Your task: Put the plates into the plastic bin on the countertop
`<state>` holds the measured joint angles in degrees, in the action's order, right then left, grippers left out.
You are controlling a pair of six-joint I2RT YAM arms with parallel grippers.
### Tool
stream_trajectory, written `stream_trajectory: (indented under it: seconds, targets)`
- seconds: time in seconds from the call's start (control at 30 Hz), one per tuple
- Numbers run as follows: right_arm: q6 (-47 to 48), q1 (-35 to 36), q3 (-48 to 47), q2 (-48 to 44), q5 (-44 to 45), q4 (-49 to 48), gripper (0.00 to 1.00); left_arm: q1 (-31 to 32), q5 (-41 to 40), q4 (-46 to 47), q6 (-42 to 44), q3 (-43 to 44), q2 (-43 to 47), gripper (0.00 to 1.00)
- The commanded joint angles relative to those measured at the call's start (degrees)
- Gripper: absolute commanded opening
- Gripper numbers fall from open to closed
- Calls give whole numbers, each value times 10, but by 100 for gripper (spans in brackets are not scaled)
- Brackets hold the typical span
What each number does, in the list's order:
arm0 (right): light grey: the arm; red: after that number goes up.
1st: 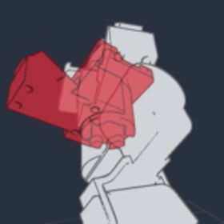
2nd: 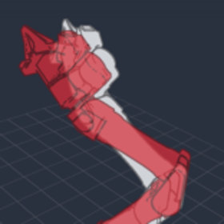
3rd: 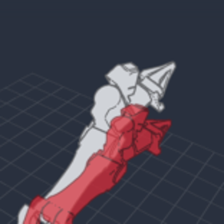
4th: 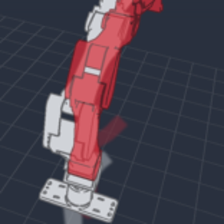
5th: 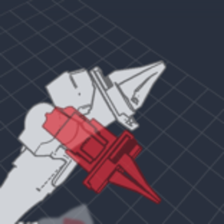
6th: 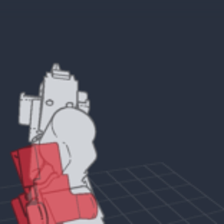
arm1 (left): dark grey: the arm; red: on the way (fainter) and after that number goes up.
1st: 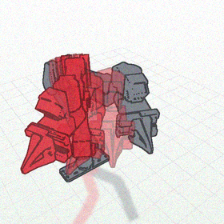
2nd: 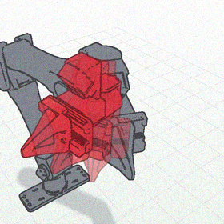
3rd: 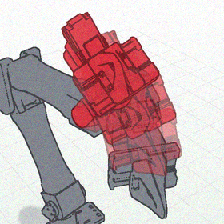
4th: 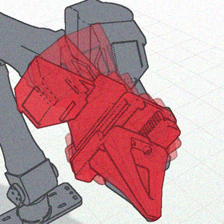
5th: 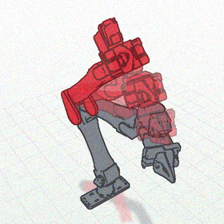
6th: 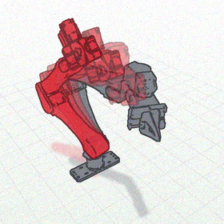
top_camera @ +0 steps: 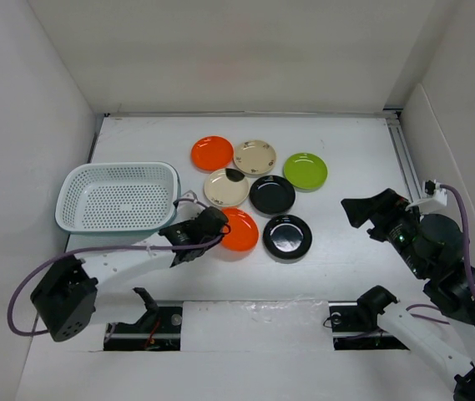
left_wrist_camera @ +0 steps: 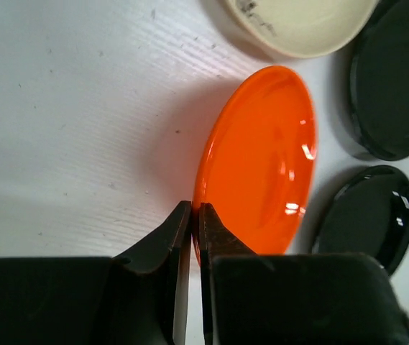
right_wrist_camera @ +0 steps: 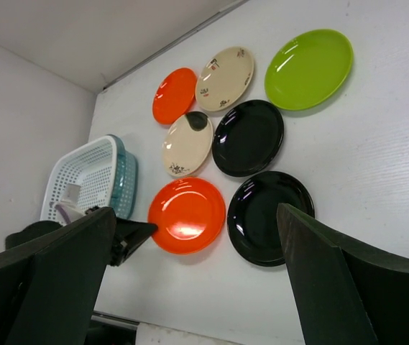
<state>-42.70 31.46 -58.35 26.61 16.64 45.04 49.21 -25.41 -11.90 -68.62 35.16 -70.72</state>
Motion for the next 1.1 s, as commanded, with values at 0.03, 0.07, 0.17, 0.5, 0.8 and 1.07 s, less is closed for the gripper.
stream_trajectory:
  seconds: [0.03, 0.07, 0.17, 0.5, 0.8, 1.07]
  targets:
    - [-3, -2, -9, -4, -5, -13, 100, 4, -47, -83, 44, 74, 69, 0]
    - [-3, -2, -9, -4, -5, -13, 100, 4, -47, -90, 54, 86, 91, 0]
    - [-3, -2, -14, -4, -5, -13, 100, -39, -30, -85, 115, 126, 105, 0]
    - [-3, 4, -9, -4, -33, -25, 100, -298, 15, -107, 197, 241, 99, 0]
    - [-3, 4, 2, -4, -71, -42, 100, -484, 57, -96, 166, 202, 74, 0]
    - [-3, 4, 13, -4, -83, -54, 100, -497, 5, -122, 125, 176, 34, 0]
